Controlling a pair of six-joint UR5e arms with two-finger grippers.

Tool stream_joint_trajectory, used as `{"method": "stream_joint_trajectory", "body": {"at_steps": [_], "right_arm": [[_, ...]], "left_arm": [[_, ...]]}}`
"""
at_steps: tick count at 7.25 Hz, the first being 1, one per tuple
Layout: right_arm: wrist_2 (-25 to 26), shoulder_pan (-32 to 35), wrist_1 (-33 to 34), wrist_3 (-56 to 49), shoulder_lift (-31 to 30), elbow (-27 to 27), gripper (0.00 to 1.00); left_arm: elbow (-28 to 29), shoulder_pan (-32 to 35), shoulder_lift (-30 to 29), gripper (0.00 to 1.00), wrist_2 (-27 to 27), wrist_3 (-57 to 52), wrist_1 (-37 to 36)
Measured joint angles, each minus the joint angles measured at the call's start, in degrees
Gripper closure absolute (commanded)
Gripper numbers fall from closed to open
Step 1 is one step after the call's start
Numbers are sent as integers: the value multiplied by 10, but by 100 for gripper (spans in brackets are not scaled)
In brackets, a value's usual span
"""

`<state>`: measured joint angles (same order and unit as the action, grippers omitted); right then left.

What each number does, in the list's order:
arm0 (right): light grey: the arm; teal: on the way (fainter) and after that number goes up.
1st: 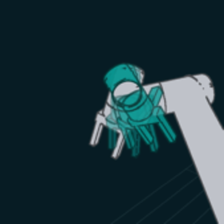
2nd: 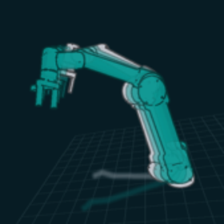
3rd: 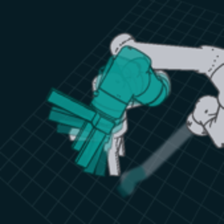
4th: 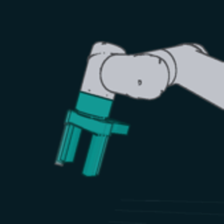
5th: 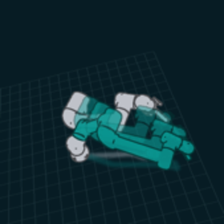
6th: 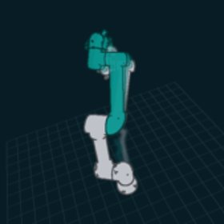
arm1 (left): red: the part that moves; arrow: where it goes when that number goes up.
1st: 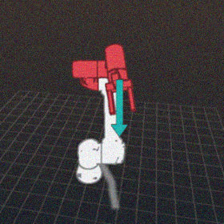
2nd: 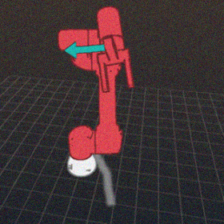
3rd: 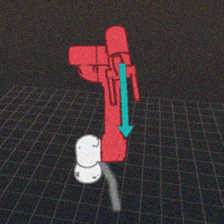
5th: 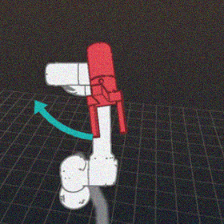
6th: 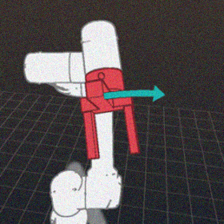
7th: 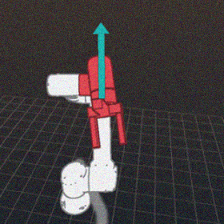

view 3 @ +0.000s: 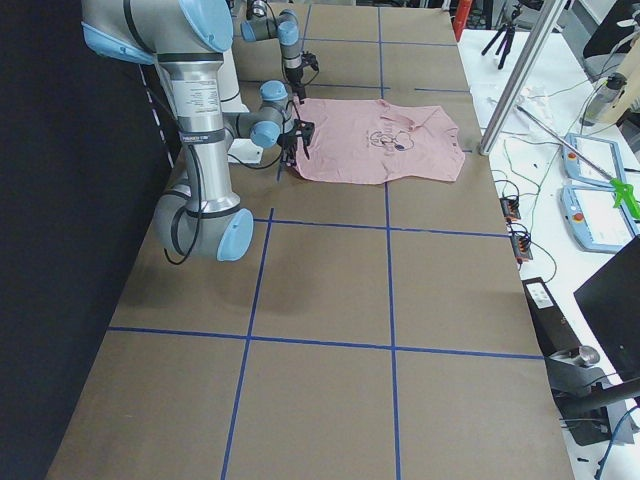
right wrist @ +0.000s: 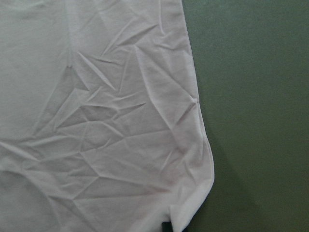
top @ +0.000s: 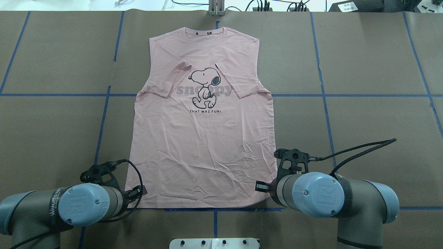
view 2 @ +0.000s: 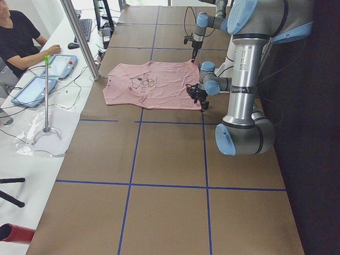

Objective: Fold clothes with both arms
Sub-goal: 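Lower both grippers to the two hem corners nearest the robot and grasp them, then lift the hem with both grippers and fold it toward the collar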

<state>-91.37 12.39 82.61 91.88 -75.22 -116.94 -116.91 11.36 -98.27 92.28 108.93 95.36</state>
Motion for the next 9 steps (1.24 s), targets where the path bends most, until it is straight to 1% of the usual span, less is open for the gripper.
{"method": "stream_joint_trajectory", "body": {"at_steps": [1, 2, 3, 4, 7, 9], "right_arm": [[-1, 1, 0, 0, 0, 0, 100], [-2, 3, 1, -1, 0, -1, 100], [-4, 5, 1, -1, 0, -1, 100], [-5, 7, 1, -1, 0, -1, 100], [-7, 13, 1, -2, 0, -2, 100], [-9, 16, 1, -2, -2, -8, 100]], "left_arm": [[-2, 0, 0, 37, 0, 2, 0], [-2, -1, 0, 71, 0, 6, 0], [-2, -2, 0, 93, 1, 14, 0], [-3, -2, -1, 100, 1, 21, 0], [-5, -2, -3, 100, 1, 25, 0], [-27, -2, -4, 100, 4, 24, 0]]}}
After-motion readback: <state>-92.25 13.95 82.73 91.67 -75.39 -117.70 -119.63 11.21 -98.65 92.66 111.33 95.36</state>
